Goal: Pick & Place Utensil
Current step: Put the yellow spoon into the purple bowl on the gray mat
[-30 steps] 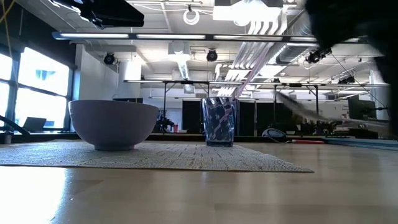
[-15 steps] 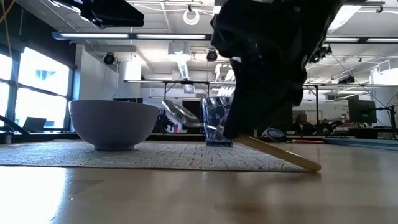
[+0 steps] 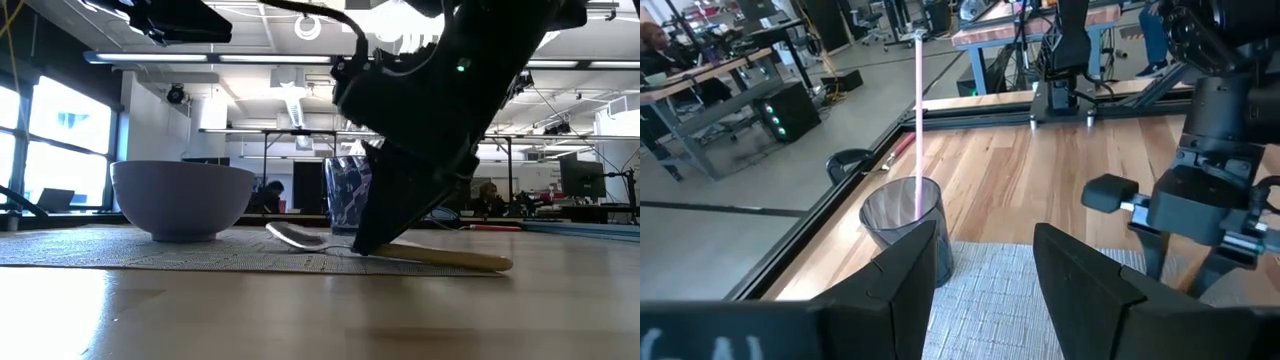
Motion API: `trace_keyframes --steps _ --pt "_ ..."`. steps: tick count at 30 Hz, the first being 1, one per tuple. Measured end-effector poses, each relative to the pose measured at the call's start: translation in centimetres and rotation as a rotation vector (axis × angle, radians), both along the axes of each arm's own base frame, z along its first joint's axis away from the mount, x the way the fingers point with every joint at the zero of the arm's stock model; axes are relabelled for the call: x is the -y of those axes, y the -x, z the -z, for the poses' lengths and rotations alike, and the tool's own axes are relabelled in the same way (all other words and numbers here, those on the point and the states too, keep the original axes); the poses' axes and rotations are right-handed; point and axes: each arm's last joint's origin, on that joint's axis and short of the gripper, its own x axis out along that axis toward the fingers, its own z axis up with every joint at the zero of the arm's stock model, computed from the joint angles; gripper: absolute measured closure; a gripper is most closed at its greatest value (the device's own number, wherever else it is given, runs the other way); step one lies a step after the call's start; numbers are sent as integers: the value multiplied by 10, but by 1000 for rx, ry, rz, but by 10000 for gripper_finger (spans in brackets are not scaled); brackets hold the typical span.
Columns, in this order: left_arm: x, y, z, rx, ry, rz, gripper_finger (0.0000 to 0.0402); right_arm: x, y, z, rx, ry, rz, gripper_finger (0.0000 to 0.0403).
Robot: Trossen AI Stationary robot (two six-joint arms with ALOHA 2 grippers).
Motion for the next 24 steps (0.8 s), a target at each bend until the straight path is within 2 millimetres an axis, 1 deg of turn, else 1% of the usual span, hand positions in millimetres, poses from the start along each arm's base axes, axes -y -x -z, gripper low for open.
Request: trace_keyframes --steps 3,6,9,14,18,20,24 --pt "0 0 0 -1 0 0 236 -1 0 0 20 32 15 281" --pt "0 0 0 0 0 0 236 -5 1 -1 44 52 26 273" --pt "0 0 0 -1 0 0 236 -12 4 0 62 65 41 273" --pt "0 0 0 0 0 0 236 -24 11 0 108 144 57 277" --pt "0 0 0 0 0 0 236 -28 13 1 114 178 51 276" --pt "0 0 0 -1 0 0 236 -27 13 3 109 186 54 276" --pt "0 0 0 -1 0 0 236 -25 10 17 89 194 60 273"
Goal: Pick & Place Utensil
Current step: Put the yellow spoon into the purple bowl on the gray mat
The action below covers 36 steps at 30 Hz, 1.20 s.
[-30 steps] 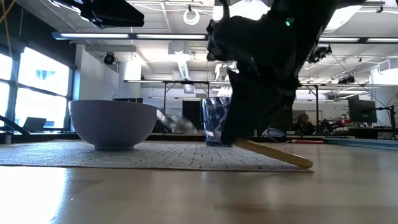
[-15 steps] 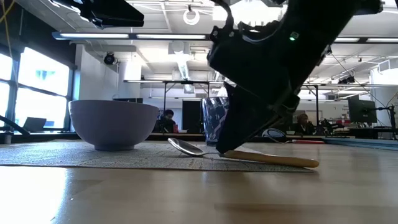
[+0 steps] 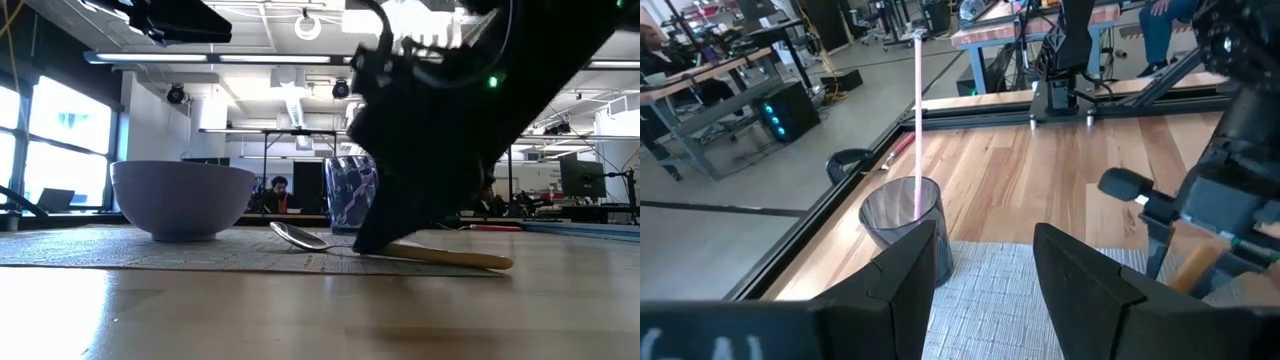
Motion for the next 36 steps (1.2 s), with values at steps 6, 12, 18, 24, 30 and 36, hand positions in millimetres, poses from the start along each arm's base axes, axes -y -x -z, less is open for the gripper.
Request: trace_keyframes --steps 6,12,18,24,30,36 --pt "0 0 0 0 0 0 236 0 -4 9 33 2 41 279" --pt "0 0 0 0 0 0 236 0 -4 10 38 -3 43 302" --pt "0 0 0 0 0 0 236 0 -5 10 41 -10 44 336" --pt "0 0 0 0 0 0 236 0 -5 10 36 5 35 352" --pt "0 0 0 0 0 0 236 -5 -16 -3 12 5 -24 343" --pt "0 0 0 0 0 0 236 -10 -41 -50 0 17 -78 353"
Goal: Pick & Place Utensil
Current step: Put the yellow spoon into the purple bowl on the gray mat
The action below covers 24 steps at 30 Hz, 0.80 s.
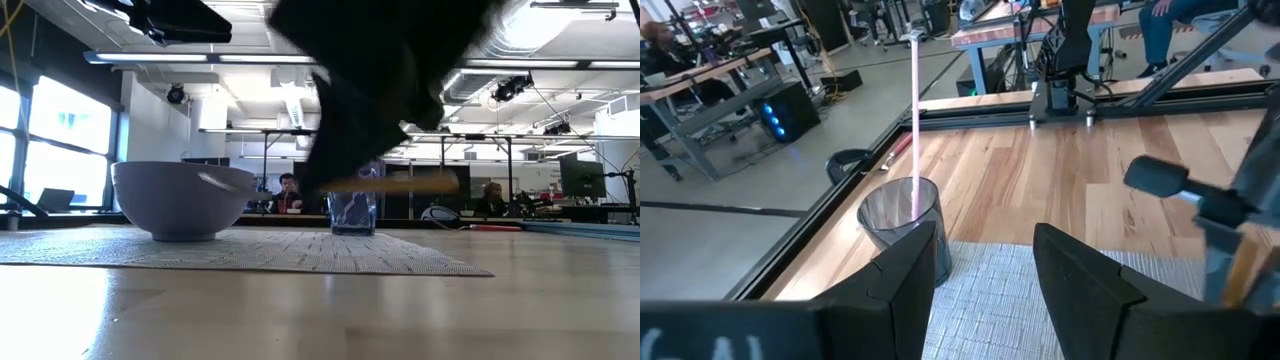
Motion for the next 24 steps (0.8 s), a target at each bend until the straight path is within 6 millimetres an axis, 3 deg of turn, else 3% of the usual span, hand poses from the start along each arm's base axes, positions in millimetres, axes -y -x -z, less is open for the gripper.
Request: trace_keyframes --steps 5,10,18,24 --pt "0 0 0 0 0 0 236 13 -23 -41 12 31 -40 346" --pt "0 0 0 0 0 0 236 45 -43 -61 2 60 -94 348" --pt "0 0 0 0 0 0 236 103 -66 -58 43 11 -139 345" --pt "0 0 0 -5 -6 -12 236 130 -75 -56 67 -38 -182 344"
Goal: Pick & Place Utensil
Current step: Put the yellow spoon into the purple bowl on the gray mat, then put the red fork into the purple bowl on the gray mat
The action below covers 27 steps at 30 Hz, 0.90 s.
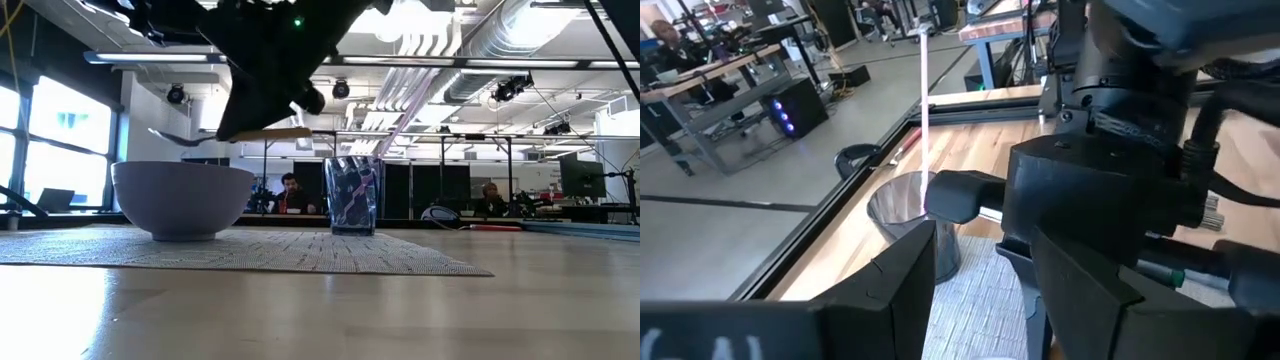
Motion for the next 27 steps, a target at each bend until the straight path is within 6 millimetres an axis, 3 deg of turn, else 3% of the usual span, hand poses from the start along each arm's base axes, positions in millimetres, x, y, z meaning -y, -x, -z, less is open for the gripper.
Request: trace_keyframes --steps 6,27 --pt "0 0 0 -2 -3 -7 236 15 -7 13 -9 -60 -29 344" --pt "-1 2 5 -55 -28 -18 236 20 -8 14 -2 -33 4 315"
